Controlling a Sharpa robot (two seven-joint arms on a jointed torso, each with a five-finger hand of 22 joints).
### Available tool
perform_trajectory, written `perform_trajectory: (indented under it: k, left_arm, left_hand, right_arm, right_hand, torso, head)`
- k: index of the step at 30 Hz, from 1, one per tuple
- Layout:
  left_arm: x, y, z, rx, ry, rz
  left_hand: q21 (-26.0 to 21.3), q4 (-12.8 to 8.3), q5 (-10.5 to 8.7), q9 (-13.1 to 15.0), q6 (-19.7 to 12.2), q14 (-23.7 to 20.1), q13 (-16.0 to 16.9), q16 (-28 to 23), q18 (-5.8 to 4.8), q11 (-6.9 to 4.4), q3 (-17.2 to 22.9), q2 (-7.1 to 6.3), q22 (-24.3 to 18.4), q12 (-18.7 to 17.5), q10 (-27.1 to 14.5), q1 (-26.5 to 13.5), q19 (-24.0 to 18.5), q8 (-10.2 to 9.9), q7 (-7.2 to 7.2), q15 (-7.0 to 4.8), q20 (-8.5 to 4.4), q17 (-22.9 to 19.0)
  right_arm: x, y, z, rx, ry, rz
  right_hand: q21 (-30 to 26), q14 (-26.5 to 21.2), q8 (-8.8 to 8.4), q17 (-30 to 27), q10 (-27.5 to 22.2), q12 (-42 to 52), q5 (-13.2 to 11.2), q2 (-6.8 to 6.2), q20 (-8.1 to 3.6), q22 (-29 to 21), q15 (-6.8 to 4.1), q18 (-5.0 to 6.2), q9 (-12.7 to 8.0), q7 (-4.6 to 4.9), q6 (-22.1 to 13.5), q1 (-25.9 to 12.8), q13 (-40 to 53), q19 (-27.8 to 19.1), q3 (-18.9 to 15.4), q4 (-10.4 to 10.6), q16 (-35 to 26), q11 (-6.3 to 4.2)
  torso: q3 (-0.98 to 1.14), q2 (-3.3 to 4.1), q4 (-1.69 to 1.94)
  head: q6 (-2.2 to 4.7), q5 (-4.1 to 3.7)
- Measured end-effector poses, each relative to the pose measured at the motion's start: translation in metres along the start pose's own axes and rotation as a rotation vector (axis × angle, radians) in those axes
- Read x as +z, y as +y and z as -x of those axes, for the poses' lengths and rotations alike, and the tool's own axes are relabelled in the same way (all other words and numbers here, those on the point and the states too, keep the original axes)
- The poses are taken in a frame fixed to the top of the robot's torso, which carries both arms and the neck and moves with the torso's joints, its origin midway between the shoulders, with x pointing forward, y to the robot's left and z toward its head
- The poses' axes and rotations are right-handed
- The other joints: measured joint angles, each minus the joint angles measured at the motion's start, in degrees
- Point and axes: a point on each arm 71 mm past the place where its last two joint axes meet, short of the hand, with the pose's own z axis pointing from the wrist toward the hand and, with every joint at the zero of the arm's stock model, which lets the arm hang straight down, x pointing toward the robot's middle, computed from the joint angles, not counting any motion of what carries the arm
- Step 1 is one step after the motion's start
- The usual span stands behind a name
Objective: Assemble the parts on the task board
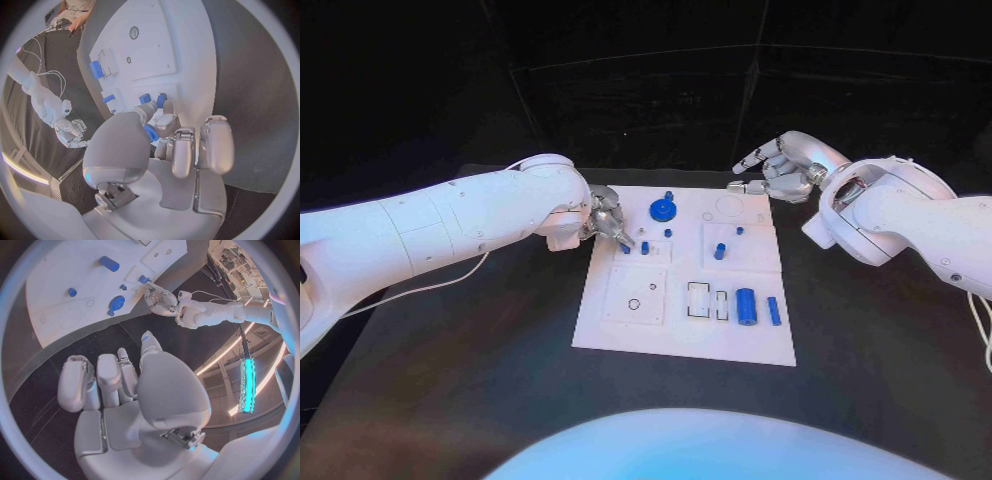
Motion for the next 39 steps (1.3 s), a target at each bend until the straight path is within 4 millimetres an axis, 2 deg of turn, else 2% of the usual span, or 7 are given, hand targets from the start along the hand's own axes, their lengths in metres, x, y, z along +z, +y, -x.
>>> perform_trajectory:
  k: [22,24,28,30,34,39]
  left_arm:
    - [0.0,-0.0011,-0.001,0.006,-0.005,0.007]
    - [0.0002,-0.0014,-0.0011,0.007,-0.005,0.007]
    - [0.0005,-0.0017,-0.001,0.008,-0.005,0.008]
    - [0.0007,-0.0017,-0.0009,0.008,-0.006,0.009]
    - [0.0011,-0.0014,-0.0006,0.008,-0.006,0.012]
    - [0.0019,-0.0016,-0.0002,0.008,-0.007,0.014]
  left_hand:
    - [0.23,0.09,1.05,0.46,0.09,0.21,0.1,0.0,0.0,0.28,0.09,0.07,0.0,0.22,0.29,-0.07,0.1,0.42,-0.08,-0.2,-0.09,0.0]
    - [0.33,0.15,1.05,0.78,0.1,0.21,0.26,0.0,0.0,0.16,0.16,-0.28,0.0,0.47,0.41,-0.54,0.14,0.59,-0.08,-0.2,-0.23,0.0]
    - [0.44,-1.28,1.05,1.12,0.31,0.0,0.34,0.0,-0.01,-0.04,1.56,-1.04,0.0,0.47,0.61,-2.11,-0.01,1.03,-0.28,-0.41,-0.39,0.0]
    - [0.44,-2.53,1.05,1.26,0.32,0.0,0.41,0.0,0.0,-0.24,2.23,-0.97,0.0,0.57,0.81,-2.83,-0.02,1.03,-0.28,-0.41,-0.39,0.0]
    - [0.44,-3.19,1.05,1.28,0.34,0.0,0.52,0.0,-0.01,-0.29,2.19,-1.09,0.0,0.72,0.87,-3.55,-0.02,1.04,-0.3,-0.41,-0.39,0.0]
    - [0.44,-2.98,1.05,1.5,0.81,0.0,0.52,0.0,-0.01,-0.45,1.51,-0.93,0.0,0.72,1.04,-4.01,-0.02,1.03,-0.6,-0.41,-0.39,0.0]
  right_arm:
    - [0.0003,0.0001,-0.0001,0.0,0.0,0.001]
    - [0.0003,0.0001,-0.0001,0.0,0.0,0.001]
    - [0.0003,0.0001,-0.0001,0.0,0.0,0.001]
    - [0.0003,0.0001,-0.0001,0.0,0.0,0.001]
    - [0.0002,0.0,0.0,0.0,0.0,0.001]
    - [0.0002,0.0,0.0,0.0,0.0,0.001]
  right_hand:
    - [0.0,0.0,0.0,0.0,0.0,0.0,0.0,0.0,0.0,0.0,0.0,0.0,0.0,0.0,0.0,0.0,0.0,0.0,0.0,0.0,0.0,0.0]
    - [0.0,0.0,0.0,0.0,0.0,0.0,0.0,0.0,0.0,0.0,0.0,0.0,0.0,0.0,0.0,0.0,0.0,0.0,0.0,0.0,0.0,0.0]
    - [0.0,0.0,0.0,0.0,0.0,0.0,0.0,0.0,0.0,0.0,0.0,0.0,0.0,0.0,0.0,0.0,0.0,0.0,0.0,0.0,0.0,0.0]
    - [0.0,0.0,0.0,0.0,0.0,0.0,0.0,0.0,0.0,0.0,0.0,0.0,0.0,0.0,0.0,0.0,0.0,0.0,0.0,0.0,0.0,0.0]
    - [0.0,0.0,0.0,0.0,0.0,0.0,0.0,0.0,0.0,0.0,0.0,0.0,0.0,0.0,0.0,0.0,0.0,0.0,0.0,0.0,0.0,0.0]
    - [0.0,0.0,0.0,0.0,0.0,0.0,0.0,0.0,0.0,0.0,0.0,0.0,0.0,0.0,0.0,0.0,0.0,0.0,0.0,0.0,0.0,0.0]
  torso:
    - [0.0,-0.01,0.01]
    - [0.0,-0.02,0.0]
    - [0.02,-0.02,-0.01]
    - [0.02,-0.02,-0.02]
    - [0.02,-0.02,-0.03]
    - [0.02,-0.02,-0.03]
  head:
    - [-0.09,0.1]
    - [-0.1,0.06]
    - [-0.1,0.03]
    - [-0.12,0.03]
    - [-0.16,-0.01]
    - [-0.16,-0.05]
